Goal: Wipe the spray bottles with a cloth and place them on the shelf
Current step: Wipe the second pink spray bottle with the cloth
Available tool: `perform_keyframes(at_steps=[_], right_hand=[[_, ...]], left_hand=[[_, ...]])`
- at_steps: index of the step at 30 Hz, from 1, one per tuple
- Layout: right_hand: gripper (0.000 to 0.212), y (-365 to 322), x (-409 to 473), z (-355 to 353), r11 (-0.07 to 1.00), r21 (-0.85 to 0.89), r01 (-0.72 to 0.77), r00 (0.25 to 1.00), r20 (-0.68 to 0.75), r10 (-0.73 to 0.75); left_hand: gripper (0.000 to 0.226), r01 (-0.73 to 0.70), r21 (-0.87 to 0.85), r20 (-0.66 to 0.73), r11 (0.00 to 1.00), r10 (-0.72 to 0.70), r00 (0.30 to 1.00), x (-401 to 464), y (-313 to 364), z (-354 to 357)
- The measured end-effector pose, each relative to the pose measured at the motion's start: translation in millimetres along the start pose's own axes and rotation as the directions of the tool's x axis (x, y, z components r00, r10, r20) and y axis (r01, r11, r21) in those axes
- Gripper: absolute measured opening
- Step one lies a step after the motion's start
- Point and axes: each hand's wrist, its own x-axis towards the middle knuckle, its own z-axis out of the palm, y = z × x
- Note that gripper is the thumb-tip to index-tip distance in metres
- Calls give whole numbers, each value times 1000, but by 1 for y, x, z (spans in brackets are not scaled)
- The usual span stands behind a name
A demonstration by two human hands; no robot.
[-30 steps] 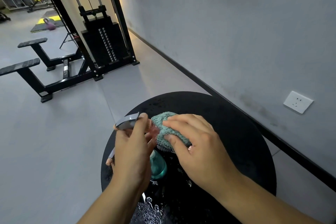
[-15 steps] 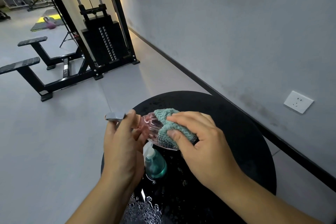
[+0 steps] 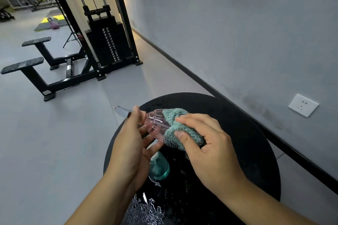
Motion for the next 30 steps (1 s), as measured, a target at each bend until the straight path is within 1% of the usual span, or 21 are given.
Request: perform_keyframes(at_steps=[4,6,9,11,15,16,19,20,23,26,30], right_hand=[[26,-1,-3,1,999,-29,-16,1000,11,16],[26,-3,-5,2,999,-44,-26,998,47,28],[26,-4,-5,1,999,-28,-26,995,91,29],[25,-3,-1,-2,1000,7,-7,998,61,7],[23,0,10,-15,998,63,-31,999,-15,32],[22,1,13,-19,998,52,-32,999,-34,34],[21,6,17,-27,999,13,-40,996,-76,41],[21,7,18,-28,999,8,-46,996,-80,46],[21,10,19,-28,998,10,-59,995,-84,59],[21,13,20,-29,997,20,-74,993,-90,75],[20,15,21,-31,995,23,-94,990,-100,96]], left_hand=[[37,-23,27,42,999,21,999,-2,-3,1],[36,-23,53,40,998,21,999,-2,-5,-1],[31,-37,35,26,999,36,999,2,-5,-3],[30,-58,48,21,997,57,998,6,-4,-4],[37,-65,32,20,997,64,998,14,0,-10],[39,-55,21,10,998,55,998,16,1,-12],[63,-17,0,4,1000,17,1000,20,2,-16],[65,-7,-17,1,1000,7,1000,21,2,-17],[50,63,-75,6,995,-62,998,24,0,-19],[55,134,-86,55,987,-129,990,25,-3,-22],[53,180,51,192,982,-186,964,25,-4,-25]])
